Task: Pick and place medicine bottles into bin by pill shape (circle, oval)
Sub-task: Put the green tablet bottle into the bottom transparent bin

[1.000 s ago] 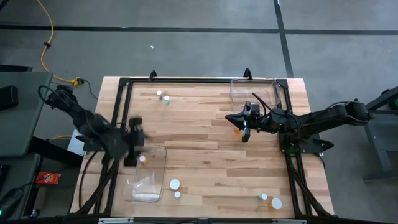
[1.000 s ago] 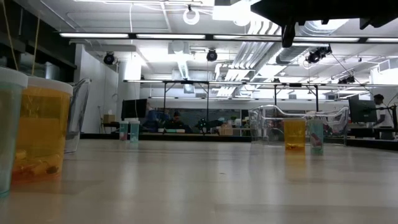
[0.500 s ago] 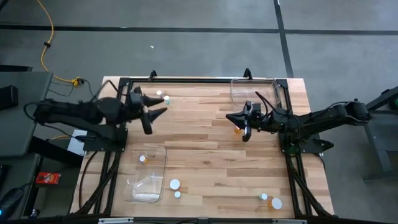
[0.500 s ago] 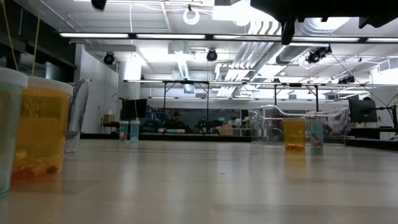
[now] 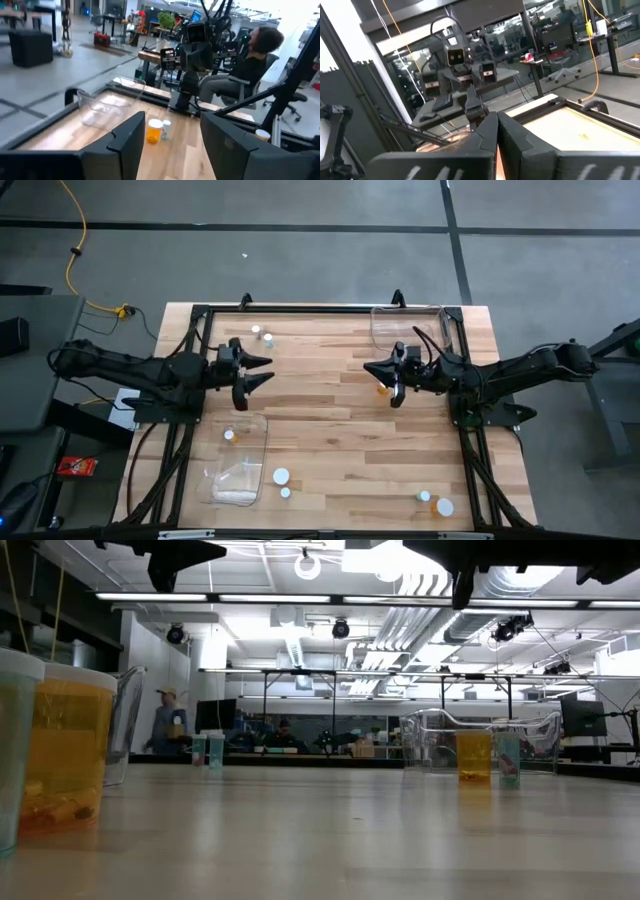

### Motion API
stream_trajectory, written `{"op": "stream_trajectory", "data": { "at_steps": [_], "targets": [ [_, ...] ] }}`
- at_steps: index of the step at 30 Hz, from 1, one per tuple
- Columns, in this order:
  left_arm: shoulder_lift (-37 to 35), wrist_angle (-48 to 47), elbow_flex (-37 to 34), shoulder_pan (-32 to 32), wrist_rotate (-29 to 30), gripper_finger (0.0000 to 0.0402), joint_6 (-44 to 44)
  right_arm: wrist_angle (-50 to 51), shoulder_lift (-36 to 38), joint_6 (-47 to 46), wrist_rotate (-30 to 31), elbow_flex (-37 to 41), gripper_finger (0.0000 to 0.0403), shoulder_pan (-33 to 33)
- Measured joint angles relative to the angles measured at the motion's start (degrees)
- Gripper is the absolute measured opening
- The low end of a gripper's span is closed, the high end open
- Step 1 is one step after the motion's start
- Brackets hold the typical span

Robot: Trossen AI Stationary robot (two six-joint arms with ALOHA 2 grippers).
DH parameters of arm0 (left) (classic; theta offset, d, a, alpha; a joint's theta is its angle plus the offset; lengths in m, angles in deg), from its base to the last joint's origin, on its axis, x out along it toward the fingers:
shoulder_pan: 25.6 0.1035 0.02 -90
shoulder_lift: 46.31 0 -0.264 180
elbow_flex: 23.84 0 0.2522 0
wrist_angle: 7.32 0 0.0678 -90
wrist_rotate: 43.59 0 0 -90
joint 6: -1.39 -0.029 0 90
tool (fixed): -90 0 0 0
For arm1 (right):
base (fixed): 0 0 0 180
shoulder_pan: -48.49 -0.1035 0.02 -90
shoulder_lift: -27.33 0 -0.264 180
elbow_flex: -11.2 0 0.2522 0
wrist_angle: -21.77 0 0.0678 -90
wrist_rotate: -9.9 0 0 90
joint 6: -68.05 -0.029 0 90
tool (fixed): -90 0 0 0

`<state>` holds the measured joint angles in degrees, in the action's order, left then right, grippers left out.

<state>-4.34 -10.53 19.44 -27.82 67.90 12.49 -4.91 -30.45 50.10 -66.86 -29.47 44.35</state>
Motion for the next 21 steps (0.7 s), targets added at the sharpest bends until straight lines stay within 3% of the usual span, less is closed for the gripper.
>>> {"op": "stream_trajectory", "data": {
  "at_steps": [11, 16, 21],
  "targets": [
    [0.1, -0.4, 0.0, 0.0, -1.3, 0.0181, -0.8, -1.1, 0.0, 0.2, -0.2, 0.0, 0.0000, 0.0],
    [0.5, 0.0, 0.0, 0.1, 1.8, 0.0181, -0.8, -0.2, 0.0, 0.2, -0.2, -1.1, 0.0000, 0.0],
    [3.5, -6.8, 4.9, 5.5, 4.5, 0.0181, 0.5, 3.7, 0.0, 6.1, -2.2, -4.9, 0.0000, 0.0]
  ]
}}
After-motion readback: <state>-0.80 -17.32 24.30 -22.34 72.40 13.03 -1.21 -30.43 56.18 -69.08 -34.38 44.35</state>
